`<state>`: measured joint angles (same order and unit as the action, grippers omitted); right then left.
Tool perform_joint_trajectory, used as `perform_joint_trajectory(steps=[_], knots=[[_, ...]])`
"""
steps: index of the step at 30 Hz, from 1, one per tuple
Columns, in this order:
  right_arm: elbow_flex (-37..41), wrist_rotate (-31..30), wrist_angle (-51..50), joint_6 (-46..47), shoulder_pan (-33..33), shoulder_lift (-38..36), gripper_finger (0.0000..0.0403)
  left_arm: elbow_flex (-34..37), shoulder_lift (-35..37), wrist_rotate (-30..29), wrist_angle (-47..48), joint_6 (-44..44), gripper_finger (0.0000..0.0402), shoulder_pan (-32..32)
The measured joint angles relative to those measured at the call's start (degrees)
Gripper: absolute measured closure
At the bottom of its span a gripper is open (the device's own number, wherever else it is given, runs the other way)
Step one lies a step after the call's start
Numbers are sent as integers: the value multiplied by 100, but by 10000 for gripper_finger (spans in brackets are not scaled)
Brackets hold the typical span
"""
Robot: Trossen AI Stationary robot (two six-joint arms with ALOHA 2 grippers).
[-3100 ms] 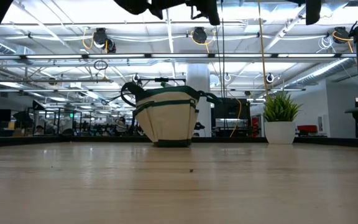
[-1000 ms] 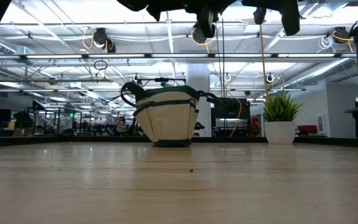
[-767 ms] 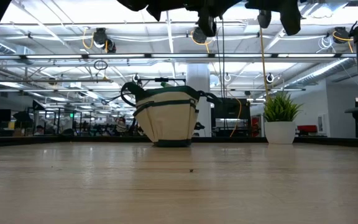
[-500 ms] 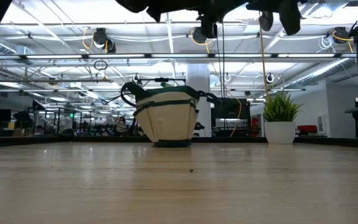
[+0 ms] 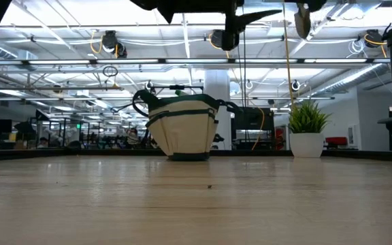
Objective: Pick & Place Garden tools in Gardening bag
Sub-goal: Put the brown trowel into the gardening bag
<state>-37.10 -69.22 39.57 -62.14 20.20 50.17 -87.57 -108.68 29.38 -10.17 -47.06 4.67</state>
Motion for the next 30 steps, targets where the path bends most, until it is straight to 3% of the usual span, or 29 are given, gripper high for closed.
perform_joint_trajectory(steps=[6, 15, 30], knots=[[0, 65, -608, 1395, -35, -575, 348, -4, 2, -975, 763, 642, 135, -318], [0, 1238, -2266, 4701, -35, -1010, 348, -4, 2, -2498, 1963, 955, 135, -660], [0, 2974, -3963, 8272, -35, -1246, 348, 63, 227, -2808, 2491, 1801, 135, -544]])
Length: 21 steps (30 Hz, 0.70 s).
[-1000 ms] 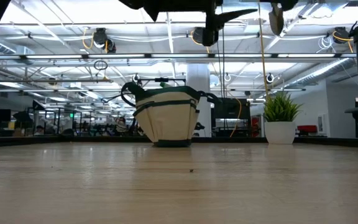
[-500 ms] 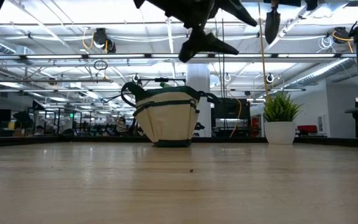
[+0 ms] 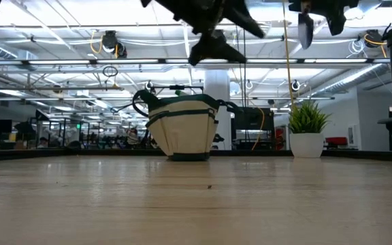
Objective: Pick & Place Garden tools in Gardening bag
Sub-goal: Put the brown trowel into the gardening bag
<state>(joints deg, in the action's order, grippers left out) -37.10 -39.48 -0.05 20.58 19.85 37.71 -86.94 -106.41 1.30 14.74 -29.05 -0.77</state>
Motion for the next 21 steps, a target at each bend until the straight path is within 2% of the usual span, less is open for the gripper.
perform_joint_trajectory(steps=[4, 9, 13, 15, 21], knots=[[0, 241, 7, 416, -4, 13, 348, 623, 608, 10, -230, 261, 135, 214], [0, 441, 374, 741, -173, 137, 348, 2046, 1811, -19, -866, 318, 135, 555], [2, 712, 1076, 736, -493, 494, 348, 3157, 2825, 11, -1361, 369, 135, 712], [0, 901, 1630, 706, -719, 767, 348, 3645, 3317, 5, -1324, 371, 135, 777], [0, 1819, 3307, 598, -1498, 1685, 348, 4585, 4503, 5, -1443, 524, 135, 813]])
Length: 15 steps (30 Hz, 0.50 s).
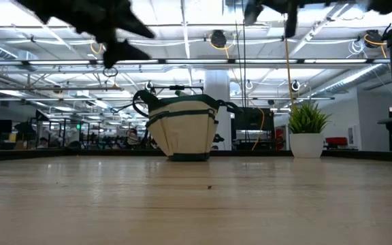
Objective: Pick & Place Garden tools in Gardening bag
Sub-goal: Put the brown trowel into the gardening bag
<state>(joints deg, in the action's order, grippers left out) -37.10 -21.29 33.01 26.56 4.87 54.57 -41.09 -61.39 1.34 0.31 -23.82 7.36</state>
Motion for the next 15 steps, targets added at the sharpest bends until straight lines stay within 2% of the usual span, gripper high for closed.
perform_joint_trajectory(steps=[6, 11, 15], knots=[[-95, 588, 1024, 126, -775, 800, 348, 637, 901, -4, 124, 133, 135, -3], [-543, 1048, 1176, -15, -1293, 1305, 348, 1007, 1377, -144, 98, 142, 135, -3], [-1082, 1326, 1032, -471, -1624, 1754, 348, 1258, 1590, -146, 112, 123, 135, -3]])
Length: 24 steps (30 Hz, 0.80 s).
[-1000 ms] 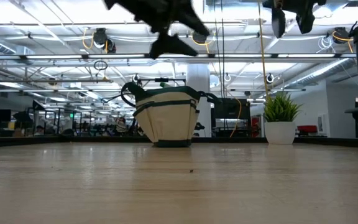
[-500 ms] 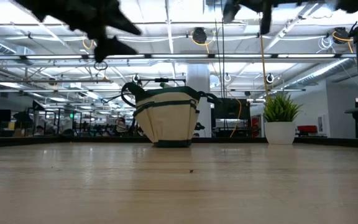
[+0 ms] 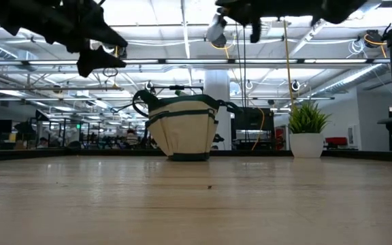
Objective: Pick & Place Garden tools in Gardening bag
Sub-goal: Put the brown trowel into the gardening bag
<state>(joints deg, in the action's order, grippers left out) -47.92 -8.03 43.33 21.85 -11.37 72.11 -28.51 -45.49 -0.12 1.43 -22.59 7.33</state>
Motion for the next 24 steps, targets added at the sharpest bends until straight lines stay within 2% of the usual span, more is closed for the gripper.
perform_joint_trajectory(steps=[10, 17, 24], knots=[[-1156, 233, -993, -1154, -819, 1059, 348, 177, 95, -42, 99, 5, 135, -22], [-1371, 673, -1305, -1029, -1248, 1724, 348, 175, 96, -44, 141, 0, 135, -33], [-1373, 675, -1408, -1012, -1369, 2068, 348, 175, 96, -44, 149, -39, 135, -31]])
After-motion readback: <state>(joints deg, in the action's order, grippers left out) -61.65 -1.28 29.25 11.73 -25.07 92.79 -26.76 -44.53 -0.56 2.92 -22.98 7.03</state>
